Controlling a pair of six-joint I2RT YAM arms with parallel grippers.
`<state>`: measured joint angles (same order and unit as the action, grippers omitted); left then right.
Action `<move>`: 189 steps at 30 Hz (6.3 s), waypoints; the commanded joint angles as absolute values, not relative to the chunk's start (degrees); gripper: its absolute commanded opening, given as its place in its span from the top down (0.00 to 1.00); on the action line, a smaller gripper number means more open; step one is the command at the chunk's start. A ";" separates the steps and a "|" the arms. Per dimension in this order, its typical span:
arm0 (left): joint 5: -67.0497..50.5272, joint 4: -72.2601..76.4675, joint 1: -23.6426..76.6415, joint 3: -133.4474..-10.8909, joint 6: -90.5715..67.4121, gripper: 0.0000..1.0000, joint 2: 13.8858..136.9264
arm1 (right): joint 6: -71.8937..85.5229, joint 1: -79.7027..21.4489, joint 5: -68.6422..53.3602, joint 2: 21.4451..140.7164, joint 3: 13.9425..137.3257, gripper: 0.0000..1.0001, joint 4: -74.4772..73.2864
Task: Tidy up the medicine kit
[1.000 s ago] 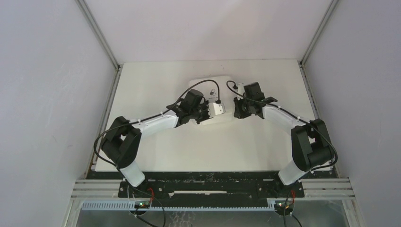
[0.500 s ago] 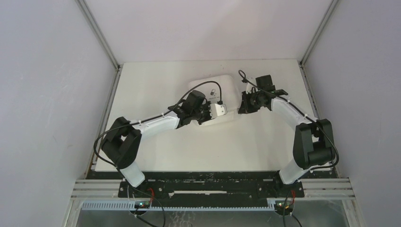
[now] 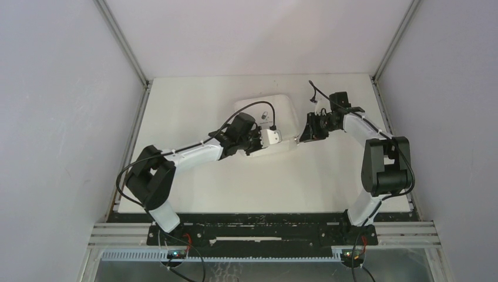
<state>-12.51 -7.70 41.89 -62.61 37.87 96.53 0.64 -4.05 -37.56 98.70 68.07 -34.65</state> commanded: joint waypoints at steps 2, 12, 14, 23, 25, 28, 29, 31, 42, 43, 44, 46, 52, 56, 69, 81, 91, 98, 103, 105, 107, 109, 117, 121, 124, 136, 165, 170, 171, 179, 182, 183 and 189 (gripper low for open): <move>-10.53 -12.78 41.48 -62.90 34.73 1.00 95.19 | -4.35 -3.37 -39.06 96.80 69.37 0.65 -33.33; -13.50 -13.27 41.48 -63.71 27.76 1.00 95.67 | -2.49 -10.00 -27.14 86.14 58.87 0.42 -22.93; -14.99 -12.98 41.48 -63.60 25.56 1.00 95.92 | -1.62 -12.91 -22.97 83.98 57.57 0.40 -21.37; -20.34 -9.48 41.41 -61.70 16.26 1.00 96.94 | 0.04 -22.24 -3.61 84.89 55.74 0.47 -16.08; -21.31 -8.52 41.40 -61.28 14.84 1.00 96.86 | -0.29 -23.31 -0.93 85.98 56.06 0.51 -15.99; -22.14 -7.73 41.40 -60.77 13.00 1.00 97.07 | -1.30 -24.30 3.80 86.94 56.21 0.56 -15.60; -22.37 -7.47 41.40 -60.60 12.56 1.00 97.10 | -1.70 -24.45 5.05 87.12 56.24 0.58 -15.45; -22.72 -7.21 41.40 -60.48 11.93 1.00 97.12 | -2.46 -24.55 6.63 87.63 56.56 0.60 -15.78; -23.40 -7.06 41.24 -60.38 11.22 1.00 97.04 | -7.06 -25.82 11.85 88.38 56.60 0.73 -13.74; -23.45 -7.11 41.22 -60.45 11.21 1.00 97.16 | -7.51 -25.89 12.01 88.39 56.65 0.75 -13.45; -23.51 -7.18 41.22 -60.47 11.24 1.00 97.17 | -7.88 -25.85 11.93 88.38 56.64 0.75 -13.20; -23.55 -7.27 41.14 -60.55 11.20 1.00 97.28 | -8.42 -26.08 11.57 88.33 56.61 0.75 -12.94; -23.97 -7.47 40.79 -60.81 11.26 1.00 97.51 | -10.10 -26.86 10.98 88.56 56.69 0.70 -12.08; -24.62 -7.61 40.44 -60.91 11.12 1.00 97.73 | -11.16 -27.26 11.22 88.64 56.84 0.65 -11.81; -25.43 -8.09 39.57 -61.35 10.91 1.00 98.09 | -14.55 -29.89 10.81 88.44 57.13 0.81 -11.84; -23.31 -7.87 39.38 -60.03 13.76 1.00 96.93 | -14.70 -29.52 5.07 85.34 57.13 0.85 -14.89; -21.18 -7.28 39.46 -57.88 18.92 1.00 95.33 | -10.19 -22.66 -9.38 85.63 61.10 0.99 -20.70; -18.69 -9.01 39.56 -57.97 22.72 1.00 94.25 | -5.16 -16.73 -18.10 88.22 63.67 1.00 -24.55; -16.70 -11.25 39.98 -58.62 25.37 1.00 93.99 | 0.04 -12.17 -24.00 90.56 65.05 1.00 -26.18; -15.88 -11.78 40.13 -58.53 26.62 1.00 93.85 | 1.79 -10.08 -25.89 91.29 65.08 1.00 -26.15; -15.26 -12.39 40.25 -58.45 27.85 1.00 93.80 | 3.47 -8.04 -28.19 92.16 65.04 1.00 -26.17; -14.26 -13.28 40.47 -58.48 29.00 1.00 93.76 | 5.05 -5.82 -30.76 93.15 65.04 1.00 -26.18; -13.09 -17.65 40.52 -58.91 33.92 1.00 92.97 | 8.07 -1.15 -36.80 95.85 65.63 1.00 -25.44; -12.74 -20.04 40.52 -59.11 36.16 1.00 92.75 | 7.77 -0.23 -38.07 97.38 66.99 1.00 -25.66; -13.12 -21.56 40.46 -59.11 37.46 1.00 92.29 | 5.85 -0.10 -38.72 97.37 67.42 1.00 -26.06; -18.27 -25.68 40.43 -63.59 35.82 1.00 92.73 | -8.23 -3.26 -42.55 98.48 67.43 0.85 -27.31; -15.61 -24.14 42.30 -68.06 38.07 0.61 90.30 | -4.70 -8.88 -32.64 90.33 61.79 1.00 -22.39; -11.17 -18.84 45.67 -69.67 36.57 0.32 92.07 | -4.39 -8.86 -33.94 90.48 61.38 1.00 -22.73; -9.98 -18.35 46.57 -70.39 36.67 0.27 92.72 | -4.38 -8.80 -34.08 90.44 61.22 1.00 -22.59; -2.28 -17.72 51.20 -78.23 39.89 0.20 102.30 | -3.85 -8.04 -34.63 90.63 60.76 1.00 -22.57; -1.22 -18.44 51.54 -81.23 40.62 0.22 105.77 | -3.85 -7.88 -34.55 90.62 60.73 1.00 -22.80; -0.82 -18.49 51.59 -81.91 40.96 0.23 106.56 | -3.72 -7.87 -34.67 90.56 60.73 1.00 -22.79; 2.53 -17.05 51.59 -79.64 42.94 0.45 107.92 | -3.97 -7.97 -34.58 90.87 60.47 1.00 -23.07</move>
